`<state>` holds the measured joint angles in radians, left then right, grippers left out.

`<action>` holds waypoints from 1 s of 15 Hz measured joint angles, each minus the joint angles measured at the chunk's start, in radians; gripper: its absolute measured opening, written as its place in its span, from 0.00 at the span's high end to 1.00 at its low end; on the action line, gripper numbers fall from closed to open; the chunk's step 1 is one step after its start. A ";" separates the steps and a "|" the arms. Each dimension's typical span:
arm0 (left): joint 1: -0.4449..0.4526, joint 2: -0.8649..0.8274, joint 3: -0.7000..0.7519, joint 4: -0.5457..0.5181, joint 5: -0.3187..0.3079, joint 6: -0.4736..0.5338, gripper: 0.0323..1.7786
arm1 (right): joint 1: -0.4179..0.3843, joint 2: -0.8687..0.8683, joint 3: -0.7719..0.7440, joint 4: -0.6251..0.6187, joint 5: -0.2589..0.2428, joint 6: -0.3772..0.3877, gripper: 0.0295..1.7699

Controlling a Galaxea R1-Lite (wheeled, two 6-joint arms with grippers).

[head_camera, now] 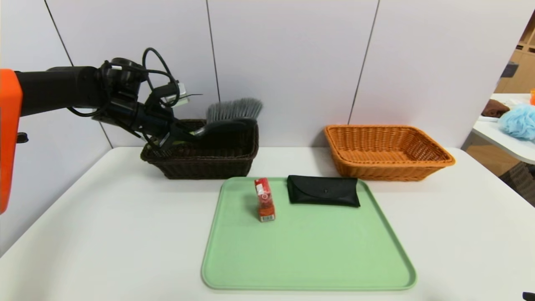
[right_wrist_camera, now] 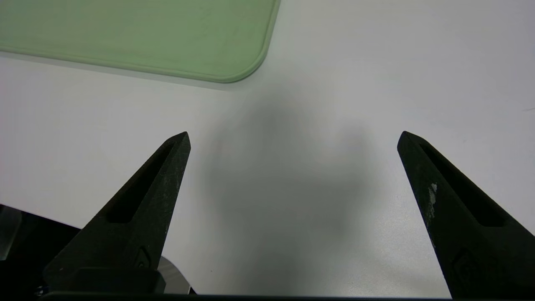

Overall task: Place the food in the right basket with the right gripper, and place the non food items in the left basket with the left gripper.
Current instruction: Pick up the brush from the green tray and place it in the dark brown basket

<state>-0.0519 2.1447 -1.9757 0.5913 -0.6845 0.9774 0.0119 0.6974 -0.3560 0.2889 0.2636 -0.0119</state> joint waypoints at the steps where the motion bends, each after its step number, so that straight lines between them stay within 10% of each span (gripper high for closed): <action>1: 0.003 0.009 0.000 -0.017 -0.001 0.001 0.83 | 0.000 -0.002 0.003 0.000 0.000 0.000 0.03; 15: 0.023 0.042 0.000 0.009 0.002 -0.005 0.83 | 0.000 -0.013 0.010 -0.001 0.000 0.000 0.03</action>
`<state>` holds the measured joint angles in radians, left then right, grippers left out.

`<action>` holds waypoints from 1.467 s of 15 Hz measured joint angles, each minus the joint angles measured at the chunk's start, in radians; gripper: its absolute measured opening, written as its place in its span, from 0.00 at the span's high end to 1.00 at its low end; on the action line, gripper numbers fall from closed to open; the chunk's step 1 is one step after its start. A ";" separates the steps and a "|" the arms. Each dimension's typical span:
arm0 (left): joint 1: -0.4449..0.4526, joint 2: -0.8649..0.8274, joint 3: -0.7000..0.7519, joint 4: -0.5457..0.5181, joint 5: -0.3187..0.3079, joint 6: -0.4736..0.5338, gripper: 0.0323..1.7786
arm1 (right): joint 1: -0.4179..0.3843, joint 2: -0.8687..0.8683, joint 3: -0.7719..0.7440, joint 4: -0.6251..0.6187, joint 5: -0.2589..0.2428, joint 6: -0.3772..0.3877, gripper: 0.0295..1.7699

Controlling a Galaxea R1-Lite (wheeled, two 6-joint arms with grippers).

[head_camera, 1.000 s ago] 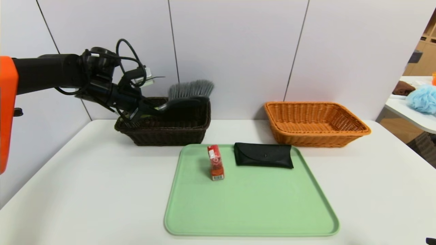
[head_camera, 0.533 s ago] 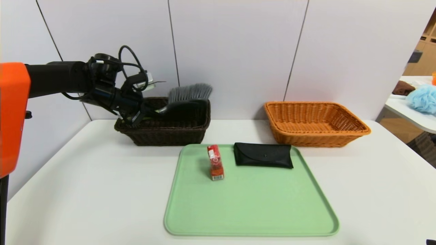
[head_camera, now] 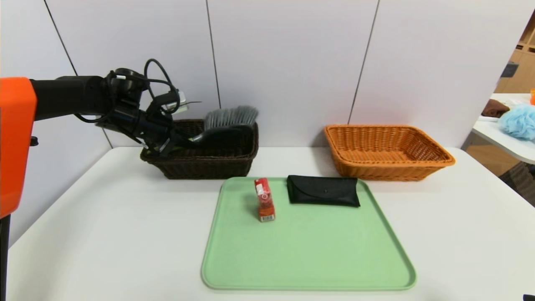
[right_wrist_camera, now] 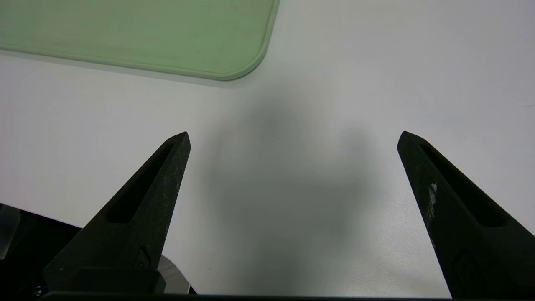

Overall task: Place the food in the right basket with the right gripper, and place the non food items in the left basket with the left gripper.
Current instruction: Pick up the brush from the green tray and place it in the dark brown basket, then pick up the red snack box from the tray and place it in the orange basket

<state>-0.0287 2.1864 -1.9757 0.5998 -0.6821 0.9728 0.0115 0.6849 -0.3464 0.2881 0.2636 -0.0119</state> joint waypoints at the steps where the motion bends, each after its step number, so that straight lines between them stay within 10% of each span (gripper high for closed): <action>1: 0.000 0.000 0.000 0.001 0.000 0.000 0.83 | 0.000 0.000 0.000 0.000 0.000 0.000 0.03; 10: 0.001 -0.013 0.000 -0.009 -0.003 -0.050 0.30 | 0.000 -0.011 0.001 0.001 0.000 0.007 0.03; 22: -0.070 -0.217 0.000 0.021 -0.003 -0.560 0.10 | 0.000 -0.014 -0.003 -0.007 0.009 0.014 0.03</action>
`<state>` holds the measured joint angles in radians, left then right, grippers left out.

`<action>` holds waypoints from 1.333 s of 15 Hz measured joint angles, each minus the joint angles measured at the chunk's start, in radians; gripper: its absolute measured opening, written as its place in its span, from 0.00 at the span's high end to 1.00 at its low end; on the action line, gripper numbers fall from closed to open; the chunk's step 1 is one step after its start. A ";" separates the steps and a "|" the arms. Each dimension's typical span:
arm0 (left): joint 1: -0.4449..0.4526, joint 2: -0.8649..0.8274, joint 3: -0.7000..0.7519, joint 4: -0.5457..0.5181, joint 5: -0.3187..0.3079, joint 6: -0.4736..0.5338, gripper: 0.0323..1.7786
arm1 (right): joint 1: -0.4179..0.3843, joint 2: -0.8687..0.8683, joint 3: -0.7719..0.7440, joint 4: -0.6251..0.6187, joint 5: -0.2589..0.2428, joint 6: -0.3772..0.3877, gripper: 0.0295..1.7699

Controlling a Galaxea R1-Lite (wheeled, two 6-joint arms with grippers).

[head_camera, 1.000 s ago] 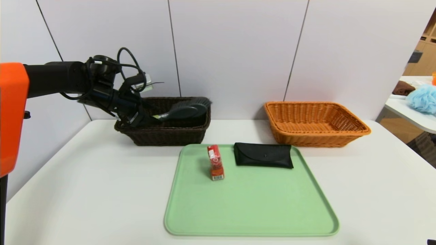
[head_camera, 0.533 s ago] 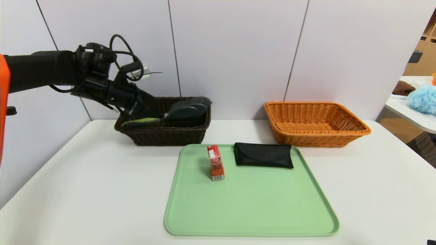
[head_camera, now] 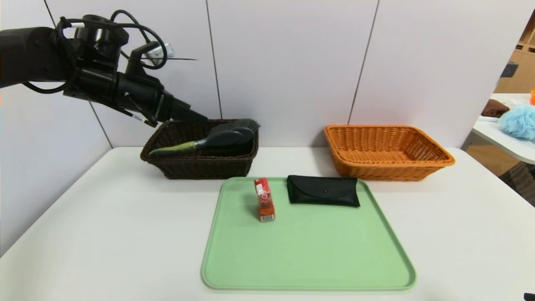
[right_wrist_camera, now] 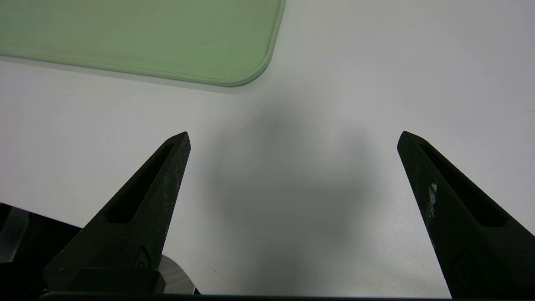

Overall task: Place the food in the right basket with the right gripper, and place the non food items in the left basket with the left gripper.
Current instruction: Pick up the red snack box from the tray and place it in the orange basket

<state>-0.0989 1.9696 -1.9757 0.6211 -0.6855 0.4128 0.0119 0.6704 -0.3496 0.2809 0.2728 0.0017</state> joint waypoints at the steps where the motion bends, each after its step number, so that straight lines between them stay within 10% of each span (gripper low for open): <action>1: -0.011 -0.017 0.001 0.024 0.001 -0.044 0.09 | 0.000 0.000 0.000 0.000 0.000 0.001 0.03; 20: -0.297 -0.317 0.563 0.034 0.206 -0.258 0.05 | 0.005 0.037 -0.064 -0.010 0.003 0.000 0.03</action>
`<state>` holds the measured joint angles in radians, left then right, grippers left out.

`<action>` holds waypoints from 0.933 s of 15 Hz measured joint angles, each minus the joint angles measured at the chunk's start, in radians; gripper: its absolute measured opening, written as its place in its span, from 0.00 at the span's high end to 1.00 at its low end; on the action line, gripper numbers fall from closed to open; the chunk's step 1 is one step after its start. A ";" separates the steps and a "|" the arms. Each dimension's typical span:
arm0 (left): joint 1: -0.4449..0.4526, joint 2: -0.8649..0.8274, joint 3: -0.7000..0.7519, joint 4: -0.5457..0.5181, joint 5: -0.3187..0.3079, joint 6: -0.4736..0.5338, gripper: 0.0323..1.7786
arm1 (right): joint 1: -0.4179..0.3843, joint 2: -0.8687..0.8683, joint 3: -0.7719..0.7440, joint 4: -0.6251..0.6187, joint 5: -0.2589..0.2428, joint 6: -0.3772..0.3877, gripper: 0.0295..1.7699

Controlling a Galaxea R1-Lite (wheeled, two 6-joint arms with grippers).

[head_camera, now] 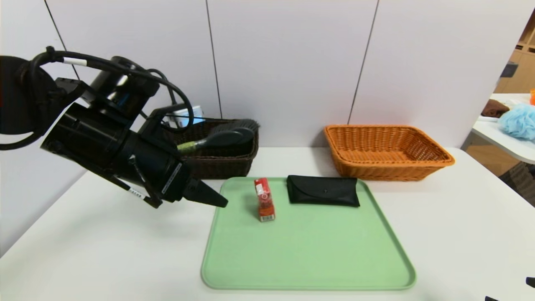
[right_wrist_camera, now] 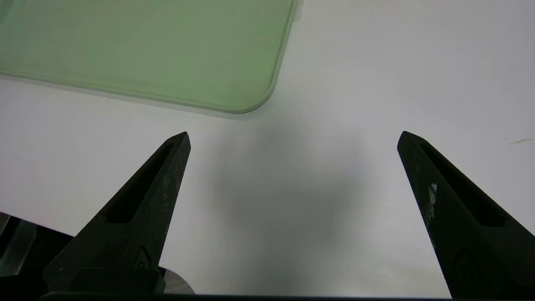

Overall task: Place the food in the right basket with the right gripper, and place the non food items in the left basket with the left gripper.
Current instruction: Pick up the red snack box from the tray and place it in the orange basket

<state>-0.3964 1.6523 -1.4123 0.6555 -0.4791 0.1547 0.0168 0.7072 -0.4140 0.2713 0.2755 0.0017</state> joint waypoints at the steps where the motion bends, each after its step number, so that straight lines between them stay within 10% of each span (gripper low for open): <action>1: -0.001 -0.028 0.046 -0.034 0.021 -0.002 0.05 | 0.003 0.012 -0.008 -0.001 0.000 -0.001 0.03; 9: -0.070 -0.201 0.329 -0.267 0.404 -0.201 0.05 | 0.010 0.131 -0.073 -0.069 0.026 -0.006 0.03; 14: -0.111 -0.269 0.429 -0.289 0.440 -0.274 0.05 | 0.070 0.256 -0.138 -0.134 0.036 -0.007 0.03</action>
<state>-0.5074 1.3834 -0.9836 0.3664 -0.0394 -0.1191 0.0866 0.9636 -0.5517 0.1374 0.3111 -0.0053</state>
